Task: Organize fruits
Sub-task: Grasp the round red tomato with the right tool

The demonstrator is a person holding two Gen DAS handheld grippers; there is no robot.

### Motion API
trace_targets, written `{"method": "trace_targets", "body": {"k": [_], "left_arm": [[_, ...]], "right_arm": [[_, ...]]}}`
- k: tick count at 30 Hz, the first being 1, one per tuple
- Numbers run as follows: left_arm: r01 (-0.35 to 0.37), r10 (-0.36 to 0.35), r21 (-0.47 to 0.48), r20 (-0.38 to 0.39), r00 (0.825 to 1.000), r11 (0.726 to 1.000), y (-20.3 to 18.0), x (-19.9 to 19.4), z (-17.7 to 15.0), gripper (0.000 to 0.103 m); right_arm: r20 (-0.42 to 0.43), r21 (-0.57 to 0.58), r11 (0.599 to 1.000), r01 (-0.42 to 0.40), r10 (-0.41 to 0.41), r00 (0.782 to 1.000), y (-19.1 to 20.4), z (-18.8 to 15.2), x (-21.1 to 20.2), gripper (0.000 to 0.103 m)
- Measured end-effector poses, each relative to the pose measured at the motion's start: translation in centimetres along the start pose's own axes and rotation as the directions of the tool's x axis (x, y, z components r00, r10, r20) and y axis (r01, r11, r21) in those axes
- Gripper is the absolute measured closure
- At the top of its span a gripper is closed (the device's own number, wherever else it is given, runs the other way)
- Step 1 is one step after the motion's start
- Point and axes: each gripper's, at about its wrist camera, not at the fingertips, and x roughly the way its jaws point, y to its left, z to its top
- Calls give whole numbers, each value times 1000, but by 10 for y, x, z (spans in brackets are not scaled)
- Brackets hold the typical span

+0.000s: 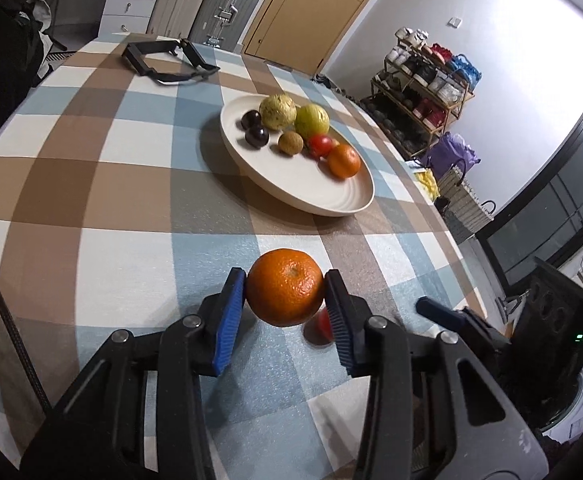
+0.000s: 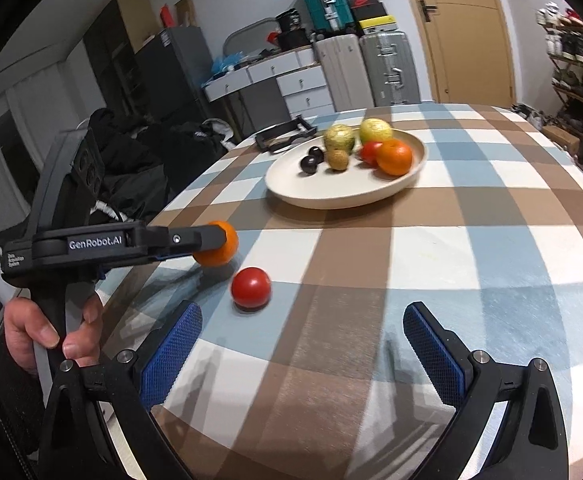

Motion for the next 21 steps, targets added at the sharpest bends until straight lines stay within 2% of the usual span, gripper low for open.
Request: {"method": "trace_targets", "body": {"k": [8, 11, 13, 17, 21], "left_arm": [[13, -12, -38, 30, 999, 999, 20, -24, -3, 66], [6, -4, -45, 37, 999, 999, 24, -29, -6, 66], [0, 2, -50, 42, 999, 999, 26, -32, -7, 66], [0, 3, -52, 51, 999, 999, 30, -37, -8, 66], [-10, 13, -53, 54, 998, 999, 33, -41, -8, 66]], "right_arm": [[-105, -38, 999, -20, 16, 994, 18, 10, 34, 1], [-123, -60, 998, -20, 12, 992, 23, 14, 41, 5], [-141, -82, 997, -2, -10, 990, 27, 17, 47, 21], [-160, -101, 995, 10, -26, 987, 31, 22, 56, 30], [-162, -138, 990, 39, -61, 985, 34, 24, 60, 55]]}}
